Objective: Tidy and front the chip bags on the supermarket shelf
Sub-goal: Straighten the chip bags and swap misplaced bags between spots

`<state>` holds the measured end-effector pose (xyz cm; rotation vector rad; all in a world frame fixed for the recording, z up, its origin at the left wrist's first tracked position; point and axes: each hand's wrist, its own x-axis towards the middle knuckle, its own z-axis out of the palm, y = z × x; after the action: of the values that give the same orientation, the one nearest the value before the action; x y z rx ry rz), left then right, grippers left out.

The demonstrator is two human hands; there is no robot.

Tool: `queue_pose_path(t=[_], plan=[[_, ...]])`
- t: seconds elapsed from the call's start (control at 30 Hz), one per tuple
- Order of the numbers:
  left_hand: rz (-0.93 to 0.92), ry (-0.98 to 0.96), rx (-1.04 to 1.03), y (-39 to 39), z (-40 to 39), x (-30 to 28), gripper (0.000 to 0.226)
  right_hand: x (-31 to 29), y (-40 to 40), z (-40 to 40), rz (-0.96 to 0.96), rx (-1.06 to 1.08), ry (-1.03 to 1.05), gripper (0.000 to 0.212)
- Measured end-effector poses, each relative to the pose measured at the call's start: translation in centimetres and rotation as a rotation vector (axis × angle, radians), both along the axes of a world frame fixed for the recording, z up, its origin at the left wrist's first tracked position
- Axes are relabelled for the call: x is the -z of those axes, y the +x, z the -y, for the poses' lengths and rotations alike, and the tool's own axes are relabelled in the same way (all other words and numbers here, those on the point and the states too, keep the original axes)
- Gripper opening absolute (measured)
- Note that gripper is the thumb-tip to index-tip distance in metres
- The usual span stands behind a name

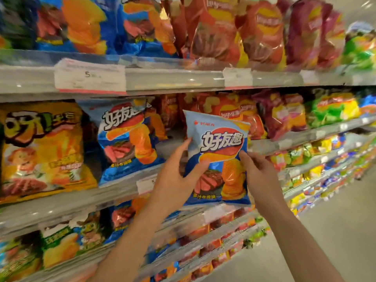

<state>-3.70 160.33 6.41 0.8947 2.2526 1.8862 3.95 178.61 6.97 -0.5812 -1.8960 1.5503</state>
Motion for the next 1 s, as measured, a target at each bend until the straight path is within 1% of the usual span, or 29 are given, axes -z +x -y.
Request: queue_pose_path(t=[0.1, 0.17, 0.23, 0.33, 0.43, 0.53, 0.57, 0.63, 0.7, 0.77, 0.83, 0.9, 0.93, 1.0], plan=[[-0.038, 0.016, -0.110, -2.0, -0.6, -0.7, 0.083, -1.3, -3.8, -1.3, 0.007, -0.102, 0.050, 0.020], [-0.032, 0.033, -0.193, -3.0, -0.7, -1.3, 0.083, -2.1, -6.3, -1.8, -0.016, -0.177, 0.044, 0.020], [-0.047, 0.019, -0.289, -4.1, -0.5, -1.9, 0.081, -2.9, -8.7, -1.8, -0.024, -0.244, 0.042, 0.019], [-0.072, -0.022, -0.398, -5.9, -0.2, -2.7, 0.074, -4.3, -12.0, -1.7, -0.045, -0.345, 0.048, 0.023], [-0.075, -0.050, -0.486, -7.7, -0.5, -2.8, 0.079, -4.8, -14.7, -1.9, -0.084, -0.404, 0.117, 0.028], [-0.098, -0.110, -0.578, -8.8, -1.7, -3.0, 0.077, -4.8, -16.5, -2.7, -0.095, -0.455, 0.200, 0.021], [-0.103, -0.130, -0.607, -9.0, -2.2, -2.9, 0.074, -4.5, -17.0, -3.0, -0.099, -0.467, 0.227, 0.026], [-0.085, -0.178, -0.625, -9.4, -3.2, -2.6, 0.069, -3.9, -17.3, -3.6, -0.110, -0.492, 0.318, 0.044], [-0.040, -0.238, -0.622, -9.9, -4.1, -2.1, 0.066, -3.1, -17.1, -3.8, -0.117, -0.546, 0.467, 0.056], [-0.031, -0.308, -0.652, -10.0, -4.8, -1.8, 0.062, -2.2, -16.6, -3.9, -0.059, -0.610, 0.652, 0.060], [-0.082, -0.349, -0.694, -9.4, -5.3, -1.9, 0.058, -1.1, -16.4, -4.2, -0.022, -0.639, 0.784, 0.063], [-0.143, -0.319, -0.728, -8.3, -5.3, -1.8, 0.055, -0.5, -16.5, -4.4, -0.045, -0.636, 0.821, 0.064], [-0.228, -0.322, -0.778, -7.7, -5.0, -1.5, 0.053, -0.3, -16.6, -4.5, -0.067, -0.622, 0.841, 0.063], [-0.484, -0.405, -0.927, -7.1, -3.3, -0.9, 0.047, -0.5, -16.9, -4.2, -0.138, -0.559, 0.919, 0.062]])
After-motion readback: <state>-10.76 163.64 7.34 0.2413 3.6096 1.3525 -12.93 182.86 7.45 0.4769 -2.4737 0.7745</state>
